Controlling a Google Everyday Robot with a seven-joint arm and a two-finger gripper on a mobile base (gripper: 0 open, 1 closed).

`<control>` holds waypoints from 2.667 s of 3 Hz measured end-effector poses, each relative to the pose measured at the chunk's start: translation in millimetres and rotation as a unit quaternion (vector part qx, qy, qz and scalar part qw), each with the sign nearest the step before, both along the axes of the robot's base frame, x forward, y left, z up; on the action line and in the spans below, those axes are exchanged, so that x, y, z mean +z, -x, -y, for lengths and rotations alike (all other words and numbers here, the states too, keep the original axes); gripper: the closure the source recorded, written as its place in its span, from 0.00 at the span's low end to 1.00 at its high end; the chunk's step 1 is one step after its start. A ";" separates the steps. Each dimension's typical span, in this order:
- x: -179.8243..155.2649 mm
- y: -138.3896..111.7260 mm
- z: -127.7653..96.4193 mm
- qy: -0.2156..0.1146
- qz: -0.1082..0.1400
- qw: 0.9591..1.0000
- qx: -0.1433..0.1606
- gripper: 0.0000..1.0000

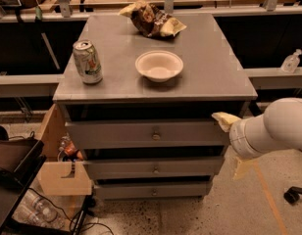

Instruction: Open top drawer

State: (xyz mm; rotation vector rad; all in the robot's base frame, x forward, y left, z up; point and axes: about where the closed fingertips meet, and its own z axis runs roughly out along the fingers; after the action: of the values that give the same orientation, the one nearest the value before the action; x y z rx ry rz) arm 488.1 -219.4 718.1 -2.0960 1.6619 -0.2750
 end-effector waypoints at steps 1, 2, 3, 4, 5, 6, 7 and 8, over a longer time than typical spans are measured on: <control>-16.5 -28.2 -8.7 -0.005 0.007 1.000 0.018 0.00; -28.7 -52.9 -17.3 -0.004 0.009 1.000 0.029 0.00; -39.0 -69.5 -20.6 -0.001 0.005 1.000 0.029 0.00; -53.0 -76.9 -22.3 0.018 -0.012 0.999 0.027 0.18; -53.4 -77.2 -23.5 0.019 -0.012 0.999 0.028 0.41; -53.9 -76.8 -23.9 0.019 -0.013 0.999 0.028 0.64; -53.6 -76.5 -24.3 0.019 -0.013 0.999 0.028 0.87; -47.4 -76.5 -24.3 0.019 -0.013 0.999 0.028 1.00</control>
Offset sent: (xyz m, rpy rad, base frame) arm 0.0835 0.0273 -0.0431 0.0083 -0.0243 0.0813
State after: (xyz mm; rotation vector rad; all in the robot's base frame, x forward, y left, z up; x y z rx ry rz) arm 564.7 -195.1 670.7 -2.1797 1.6208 -0.2636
